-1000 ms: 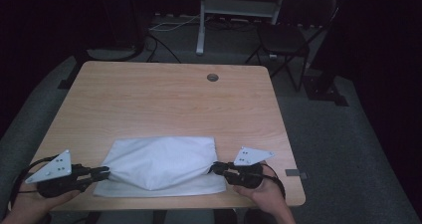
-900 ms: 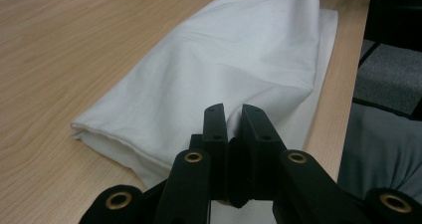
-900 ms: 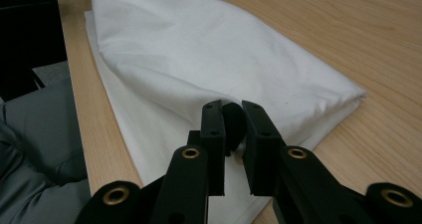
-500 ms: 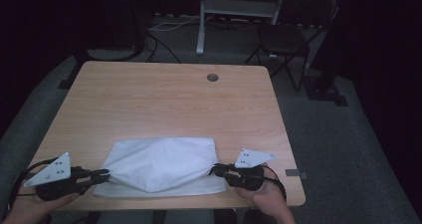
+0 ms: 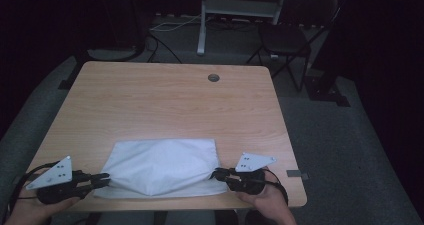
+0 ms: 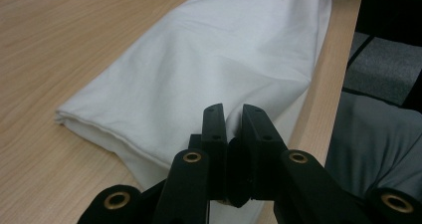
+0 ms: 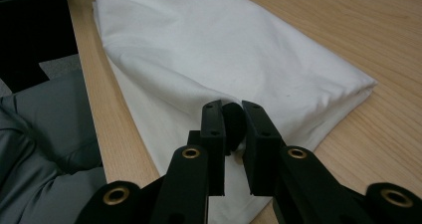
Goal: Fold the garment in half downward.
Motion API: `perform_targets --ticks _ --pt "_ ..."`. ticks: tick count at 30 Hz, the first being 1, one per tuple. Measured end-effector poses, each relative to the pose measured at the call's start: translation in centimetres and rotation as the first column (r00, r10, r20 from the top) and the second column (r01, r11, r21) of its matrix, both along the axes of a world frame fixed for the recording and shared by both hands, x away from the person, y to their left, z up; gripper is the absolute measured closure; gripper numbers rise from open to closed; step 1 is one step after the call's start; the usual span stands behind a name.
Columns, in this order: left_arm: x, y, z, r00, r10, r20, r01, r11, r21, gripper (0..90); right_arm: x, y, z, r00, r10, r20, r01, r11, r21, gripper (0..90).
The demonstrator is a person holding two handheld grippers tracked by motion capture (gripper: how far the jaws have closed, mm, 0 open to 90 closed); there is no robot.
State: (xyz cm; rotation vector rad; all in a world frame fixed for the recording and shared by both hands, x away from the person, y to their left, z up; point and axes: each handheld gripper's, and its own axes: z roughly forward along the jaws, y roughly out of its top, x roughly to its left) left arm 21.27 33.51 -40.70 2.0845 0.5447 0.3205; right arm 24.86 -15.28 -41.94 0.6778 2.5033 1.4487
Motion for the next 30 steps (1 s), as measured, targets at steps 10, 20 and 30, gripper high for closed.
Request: perform_targets --ticks 10,20,30 --pt "-0.06 -0.03 -0.34 1.0 0.002 -0.008 -0.002 1.0 -0.003 80.8 -0.18 -0.05 -0.12 0.9999 0.008 -0.007 -0.008 1.0 -0.008 81.1" --pt "-0.19 0.11 -0.72 0.9998 0.003 -0.021 -0.003 1.0 0.007 80.3 -0.52 -0.12 -0.33 0.9995 0.024 -0.019 -0.024 0.999 -0.037 80.9" --pt "-0.19 0.2 -0.99 0.9995 0.006 -0.031 -0.006 0.9999 0.015 79.9 -0.62 -0.11 -0.73 0.9986 0.037 -0.038 -0.039 0.998 -0.058 80.8"
